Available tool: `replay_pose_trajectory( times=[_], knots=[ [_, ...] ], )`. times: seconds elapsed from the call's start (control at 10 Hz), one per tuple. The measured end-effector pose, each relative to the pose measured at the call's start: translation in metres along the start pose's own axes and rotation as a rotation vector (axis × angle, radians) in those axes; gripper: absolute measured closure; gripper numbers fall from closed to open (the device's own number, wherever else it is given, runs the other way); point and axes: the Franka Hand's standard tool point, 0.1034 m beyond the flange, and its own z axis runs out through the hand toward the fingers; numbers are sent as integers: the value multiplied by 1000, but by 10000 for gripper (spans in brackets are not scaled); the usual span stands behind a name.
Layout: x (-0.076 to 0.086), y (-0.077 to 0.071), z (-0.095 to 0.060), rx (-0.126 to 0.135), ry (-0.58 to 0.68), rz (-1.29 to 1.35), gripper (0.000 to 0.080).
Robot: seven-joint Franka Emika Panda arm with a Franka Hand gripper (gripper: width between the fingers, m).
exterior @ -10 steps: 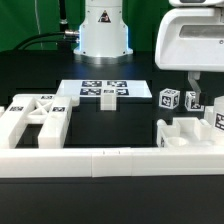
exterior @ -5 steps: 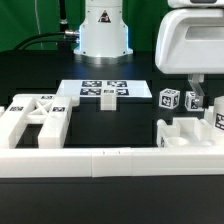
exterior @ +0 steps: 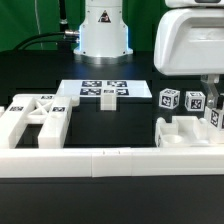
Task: Assemble chair
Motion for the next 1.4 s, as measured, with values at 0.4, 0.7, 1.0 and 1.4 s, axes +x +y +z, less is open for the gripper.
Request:
replay_pose_trajectory(
  times=[0.4, 0.7, 1.0, 1.4],
  knots=[
    [-1, -1, 0, 4, -1, 258, 515],
    [-1, 3, 1, 4, 15, 541, 514],
    [-3, 5, 1, -16, 9, 906, 514],
    [-5, 7, 1, -28, -9, 1165, 514]
  ],
)
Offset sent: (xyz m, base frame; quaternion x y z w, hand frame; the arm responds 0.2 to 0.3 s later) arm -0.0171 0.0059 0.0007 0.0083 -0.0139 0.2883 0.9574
